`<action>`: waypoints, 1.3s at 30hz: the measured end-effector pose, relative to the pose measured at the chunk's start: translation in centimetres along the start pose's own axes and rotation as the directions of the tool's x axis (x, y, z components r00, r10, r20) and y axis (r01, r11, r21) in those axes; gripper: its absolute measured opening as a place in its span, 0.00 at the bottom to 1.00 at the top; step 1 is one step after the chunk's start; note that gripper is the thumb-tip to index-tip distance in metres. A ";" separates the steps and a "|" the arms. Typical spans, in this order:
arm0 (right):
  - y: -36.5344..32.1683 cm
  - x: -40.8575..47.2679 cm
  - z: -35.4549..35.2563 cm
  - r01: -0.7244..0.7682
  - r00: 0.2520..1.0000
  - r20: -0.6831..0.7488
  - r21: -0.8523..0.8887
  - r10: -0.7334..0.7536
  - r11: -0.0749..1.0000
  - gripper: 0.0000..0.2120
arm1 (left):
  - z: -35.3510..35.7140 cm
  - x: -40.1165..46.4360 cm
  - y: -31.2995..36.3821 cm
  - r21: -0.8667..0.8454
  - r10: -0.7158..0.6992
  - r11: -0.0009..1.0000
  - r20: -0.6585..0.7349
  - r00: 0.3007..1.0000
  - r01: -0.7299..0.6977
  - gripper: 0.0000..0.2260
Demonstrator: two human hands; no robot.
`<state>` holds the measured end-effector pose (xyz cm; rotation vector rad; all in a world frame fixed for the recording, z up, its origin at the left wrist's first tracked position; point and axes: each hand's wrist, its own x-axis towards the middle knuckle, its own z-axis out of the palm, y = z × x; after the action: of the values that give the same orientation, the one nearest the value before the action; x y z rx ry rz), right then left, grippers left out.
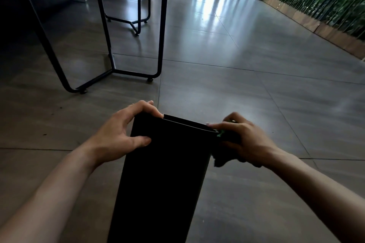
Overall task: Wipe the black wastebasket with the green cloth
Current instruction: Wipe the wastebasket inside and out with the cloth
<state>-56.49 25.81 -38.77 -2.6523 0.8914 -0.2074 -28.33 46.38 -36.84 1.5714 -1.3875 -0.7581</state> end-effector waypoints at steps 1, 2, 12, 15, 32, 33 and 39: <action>-0.3 0.3 0.4 0.036 0.999 -0.012 -0.005 -0.036 0.999 0.20 | -0.1 -0.1 -0.1 -0.012 -0.002 1.000 -0.003 1.000 0.002 0.24; -0.6 0.6 0.6 0.054 0.998 -0.027 -0.012 -0.054 0.998 0.16 | -0.1 -0.1 -0.2 -0.019 -0.003 1.000 -0.009 1.000 0.003 0.24; -4.7 0.2 -1.6 0.153 0.988 -0.005 -0.049 -0.154 0.987 0.07 | 0.8 -0.2 -0.9 0.180 0.091 0.983 -0.320 0.943 -0.033 0.17; -6.7 1.2 -2.4 0.145 0.989 0.014 -0.096 -0.144 0.985 0.08 | 1.6 0.2 0.2 0.205 0.174 0.973 -0.348 0.921 -0.107 0.19; -9.0 0.6 1.7 0.108 0.856 -0.508 0.365 0.101 0.925 0.17 | 1.4 0.2 -3.0 0.469 0.046 0.878 -0.283 0.958 0.097 0.25; -9.0 -0.1 2.3 0.105 0.822 -0.547 0.417 0.157 0.903 0.15 | 1.2 0.0 -3.4 0.462 0.013 0.877 -0.292 0.956 0.129 0.24; -10.3 -2.0 8.0 0.230 0.735 -0.674 0.350 0.074 0.908 0.12 | 1.5 0.3 -3.8 0.435 -0.016 0.888 -0.292 0.956 0.148 0.23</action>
<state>-50.40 36.83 -42.67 -2.1936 0.7957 -1.3086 -27.92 45.73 -40.85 2.0221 -1.3484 -0.2408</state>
